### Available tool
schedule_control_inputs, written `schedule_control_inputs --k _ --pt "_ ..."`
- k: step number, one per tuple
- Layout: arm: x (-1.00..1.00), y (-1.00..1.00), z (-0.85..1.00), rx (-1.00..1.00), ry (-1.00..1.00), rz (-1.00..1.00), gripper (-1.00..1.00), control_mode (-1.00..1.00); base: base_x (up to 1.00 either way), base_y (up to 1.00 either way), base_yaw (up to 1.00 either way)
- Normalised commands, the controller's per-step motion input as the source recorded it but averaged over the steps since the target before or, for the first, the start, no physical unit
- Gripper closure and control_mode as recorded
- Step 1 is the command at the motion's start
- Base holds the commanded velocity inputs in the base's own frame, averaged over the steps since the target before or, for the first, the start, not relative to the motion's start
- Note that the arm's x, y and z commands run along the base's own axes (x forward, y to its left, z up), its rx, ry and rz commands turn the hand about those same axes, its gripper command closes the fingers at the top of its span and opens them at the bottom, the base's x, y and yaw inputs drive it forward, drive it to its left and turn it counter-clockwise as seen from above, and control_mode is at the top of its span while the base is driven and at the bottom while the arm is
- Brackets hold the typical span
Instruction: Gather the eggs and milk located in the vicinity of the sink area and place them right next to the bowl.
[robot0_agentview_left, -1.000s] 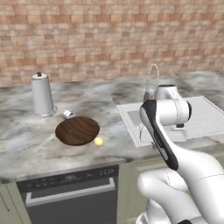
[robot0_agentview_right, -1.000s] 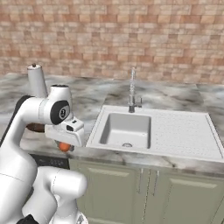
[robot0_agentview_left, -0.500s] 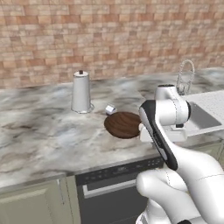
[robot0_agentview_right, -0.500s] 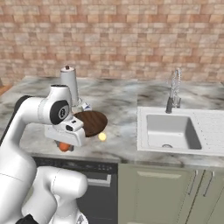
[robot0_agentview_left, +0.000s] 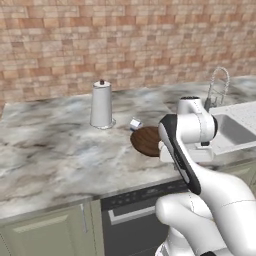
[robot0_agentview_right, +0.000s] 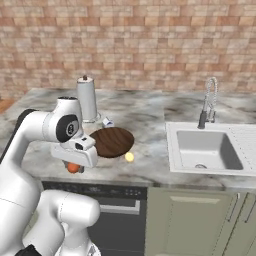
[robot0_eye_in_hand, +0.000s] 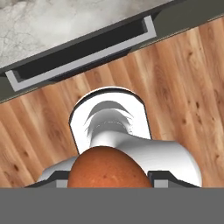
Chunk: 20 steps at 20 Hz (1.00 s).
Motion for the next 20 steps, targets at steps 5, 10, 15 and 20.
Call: schedule_control_inputs --k 5,10,15,20 --pt "0.0 0.0 0.0 0.0 0.0 0.0 1.0 1.0 0.16 0.41 -0.06" --pt "0.0 0.0 0.0 0.0 0.0 0.0 1.0 1.0 0.21 0.65 -0.08" --pt "0.0 0.0 0.0 0.0 0.0 0.0 1.0 1.0 0.3 0.5 -0.04" --pt "0.0 0.0 0.0 0.0 0.0 0.0 1.0 1.0 0.36 0.21 0.0"
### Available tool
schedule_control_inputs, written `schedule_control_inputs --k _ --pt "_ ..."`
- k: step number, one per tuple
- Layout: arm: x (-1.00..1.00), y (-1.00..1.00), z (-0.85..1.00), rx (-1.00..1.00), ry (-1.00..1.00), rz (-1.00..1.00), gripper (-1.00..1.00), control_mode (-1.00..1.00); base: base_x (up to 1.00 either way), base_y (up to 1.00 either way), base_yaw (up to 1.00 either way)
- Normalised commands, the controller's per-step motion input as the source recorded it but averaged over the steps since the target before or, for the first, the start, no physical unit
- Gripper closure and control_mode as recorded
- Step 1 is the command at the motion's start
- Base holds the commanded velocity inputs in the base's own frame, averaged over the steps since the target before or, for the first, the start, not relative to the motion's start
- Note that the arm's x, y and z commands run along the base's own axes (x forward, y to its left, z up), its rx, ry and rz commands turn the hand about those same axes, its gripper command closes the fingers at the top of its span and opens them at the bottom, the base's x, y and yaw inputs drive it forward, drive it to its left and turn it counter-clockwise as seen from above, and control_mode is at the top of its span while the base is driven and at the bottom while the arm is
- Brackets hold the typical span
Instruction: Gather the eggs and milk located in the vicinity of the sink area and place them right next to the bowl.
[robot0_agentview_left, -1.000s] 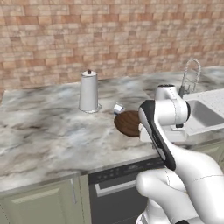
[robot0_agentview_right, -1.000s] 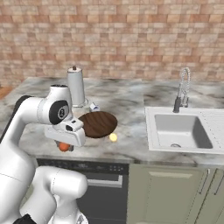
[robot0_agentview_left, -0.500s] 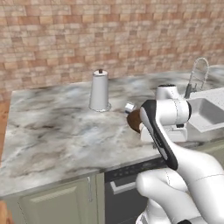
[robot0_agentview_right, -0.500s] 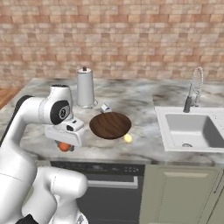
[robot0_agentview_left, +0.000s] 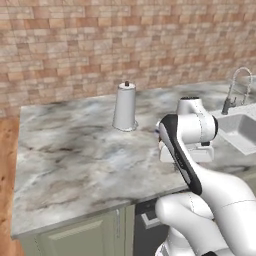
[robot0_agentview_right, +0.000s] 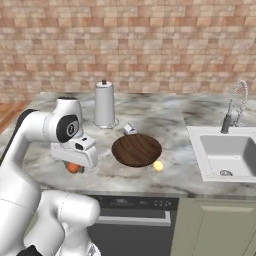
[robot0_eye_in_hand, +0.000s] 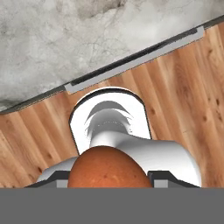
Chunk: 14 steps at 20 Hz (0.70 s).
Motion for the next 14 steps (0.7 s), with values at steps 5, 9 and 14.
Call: schedule_control_inputs --k 5,9,14 --pt "0.0 0.0 0.0 0.0 0.0 0.0 1.0 1.0 0.39 0.08 0.0" --pt "0.0 0.0 0.0 0.0 0.0 0.0 1.0 1.0 0.36 0.11 0.0" --pt "0.0 0.0 0.0 0.0 0.0 0.0 1.0 1.0 0.15 0.04 0.0"
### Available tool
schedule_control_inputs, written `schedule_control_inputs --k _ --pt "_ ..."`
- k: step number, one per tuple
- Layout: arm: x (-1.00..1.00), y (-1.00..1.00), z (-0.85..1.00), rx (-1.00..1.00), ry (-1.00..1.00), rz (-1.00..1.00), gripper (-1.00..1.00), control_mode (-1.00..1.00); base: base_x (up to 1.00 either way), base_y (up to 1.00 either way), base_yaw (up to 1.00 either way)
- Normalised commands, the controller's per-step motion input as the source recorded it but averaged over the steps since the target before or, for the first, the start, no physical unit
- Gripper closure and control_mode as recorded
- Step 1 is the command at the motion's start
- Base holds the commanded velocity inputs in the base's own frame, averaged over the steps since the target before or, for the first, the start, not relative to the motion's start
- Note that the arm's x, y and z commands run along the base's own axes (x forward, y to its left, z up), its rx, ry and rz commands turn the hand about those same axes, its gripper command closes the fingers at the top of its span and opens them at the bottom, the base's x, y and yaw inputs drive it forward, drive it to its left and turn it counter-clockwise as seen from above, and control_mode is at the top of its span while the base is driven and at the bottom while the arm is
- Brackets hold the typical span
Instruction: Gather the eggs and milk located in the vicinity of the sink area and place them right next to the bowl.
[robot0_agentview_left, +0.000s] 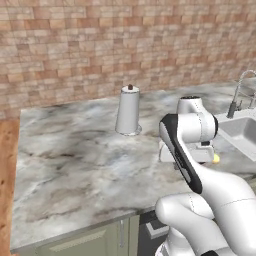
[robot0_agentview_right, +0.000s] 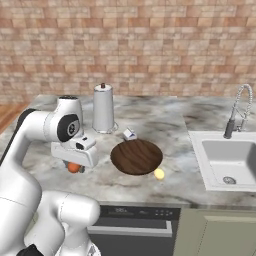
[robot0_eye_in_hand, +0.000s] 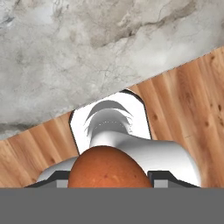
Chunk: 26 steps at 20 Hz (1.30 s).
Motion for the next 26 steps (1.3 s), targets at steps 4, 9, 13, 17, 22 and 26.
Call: schedule_control_inputs --k 4,9,13,17,22,26 --pt "0.0 0.0 0.0 0.0 0.0 0.0 1.0 1.0 0.0 0.0 0.0" --pt "0.0 0.0 0.0 0.0 0.0 0.0 1.0 1.0 0.0 0.0 0.0" --pt "0.0 0.02 0.0 0.0 0.0 0.0 1.0 -1.0 0.0 0.0 0.0" --pt "0.05 0.01 0.0 0.0 0.0 0.0 1.0 -1.0 0.0 0.0 0.0" --pt "0.21 0.08 0.0 -0.01 0.0 -0.13 1.0 -1.0 0.0 0.0 0.0" --pt "0.29 0.08 0.0 -0.14 0.0 -0.27 1.0 -1.0 0.0 0.0 0.0"
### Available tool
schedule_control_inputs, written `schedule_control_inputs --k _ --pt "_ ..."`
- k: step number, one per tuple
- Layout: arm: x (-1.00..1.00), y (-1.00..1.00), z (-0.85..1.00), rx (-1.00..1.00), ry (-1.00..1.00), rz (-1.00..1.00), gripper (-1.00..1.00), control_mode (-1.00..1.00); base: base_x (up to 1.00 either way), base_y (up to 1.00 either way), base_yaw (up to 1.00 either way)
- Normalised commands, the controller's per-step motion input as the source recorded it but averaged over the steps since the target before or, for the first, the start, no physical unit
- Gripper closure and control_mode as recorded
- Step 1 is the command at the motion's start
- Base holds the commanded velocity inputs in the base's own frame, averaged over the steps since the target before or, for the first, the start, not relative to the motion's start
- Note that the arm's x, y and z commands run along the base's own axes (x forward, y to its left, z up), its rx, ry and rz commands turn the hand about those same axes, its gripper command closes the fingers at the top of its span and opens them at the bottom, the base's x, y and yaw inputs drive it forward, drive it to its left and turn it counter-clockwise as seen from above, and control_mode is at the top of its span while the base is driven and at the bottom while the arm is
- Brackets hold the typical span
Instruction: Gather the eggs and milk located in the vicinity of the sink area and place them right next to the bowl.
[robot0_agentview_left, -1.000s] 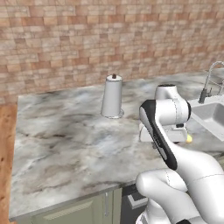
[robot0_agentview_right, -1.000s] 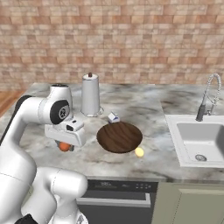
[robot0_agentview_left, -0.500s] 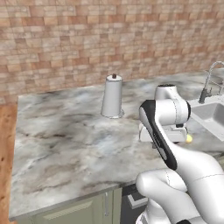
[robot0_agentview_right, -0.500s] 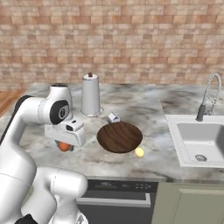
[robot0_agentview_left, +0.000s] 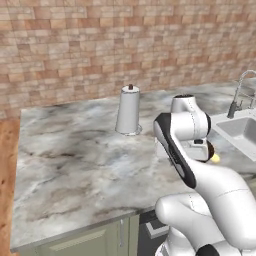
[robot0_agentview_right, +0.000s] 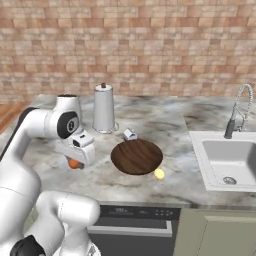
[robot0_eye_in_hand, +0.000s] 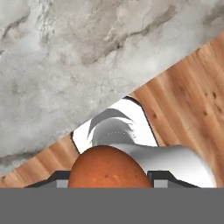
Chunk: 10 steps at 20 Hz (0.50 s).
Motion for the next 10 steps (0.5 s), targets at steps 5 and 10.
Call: schedule_control_inputs --k 5,10 --pt "0.25 0.1 -0.03 -0.21 0.0 -0.36 1.0 -1.0 0.0 0.0 0.0" --pt "0.37 0.0 -0.36 -0.15 -0.05 -0.3 1.0 -1.0 0.0 0.0 0.0"
